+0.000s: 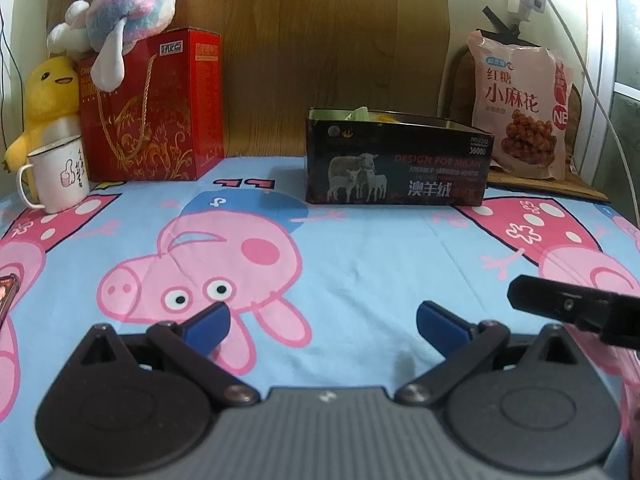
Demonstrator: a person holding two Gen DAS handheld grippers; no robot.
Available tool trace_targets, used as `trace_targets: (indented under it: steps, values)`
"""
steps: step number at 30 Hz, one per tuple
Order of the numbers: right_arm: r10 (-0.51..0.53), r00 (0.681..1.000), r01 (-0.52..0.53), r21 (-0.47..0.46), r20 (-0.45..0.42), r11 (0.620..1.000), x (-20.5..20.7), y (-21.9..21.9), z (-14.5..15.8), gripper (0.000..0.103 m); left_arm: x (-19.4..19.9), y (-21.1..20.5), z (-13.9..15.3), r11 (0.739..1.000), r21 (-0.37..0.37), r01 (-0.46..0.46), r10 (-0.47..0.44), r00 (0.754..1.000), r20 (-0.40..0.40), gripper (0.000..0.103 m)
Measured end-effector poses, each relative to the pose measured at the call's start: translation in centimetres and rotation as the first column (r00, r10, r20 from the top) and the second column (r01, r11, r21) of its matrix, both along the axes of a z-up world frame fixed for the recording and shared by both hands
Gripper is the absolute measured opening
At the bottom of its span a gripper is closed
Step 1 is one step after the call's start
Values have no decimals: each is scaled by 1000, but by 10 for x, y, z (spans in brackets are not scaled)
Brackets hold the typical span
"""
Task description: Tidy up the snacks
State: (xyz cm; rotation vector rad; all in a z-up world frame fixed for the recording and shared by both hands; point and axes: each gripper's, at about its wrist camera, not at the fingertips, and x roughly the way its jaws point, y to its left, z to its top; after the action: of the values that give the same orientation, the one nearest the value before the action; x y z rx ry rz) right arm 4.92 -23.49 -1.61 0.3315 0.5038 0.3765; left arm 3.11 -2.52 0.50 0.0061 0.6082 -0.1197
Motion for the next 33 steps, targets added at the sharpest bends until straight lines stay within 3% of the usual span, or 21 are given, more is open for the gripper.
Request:
trace_targets:
  steps: [12,33]
  values:
    - [0,1000,0,-2,-7,1000,1,0,0,75,-6,-4,2,1000,19,16,-17,999,35,103]
    - [3,1000,-4,-6,-8,1000,1,1,0,75,-4,-3,2,1000,13,23,-23,999,28,103]
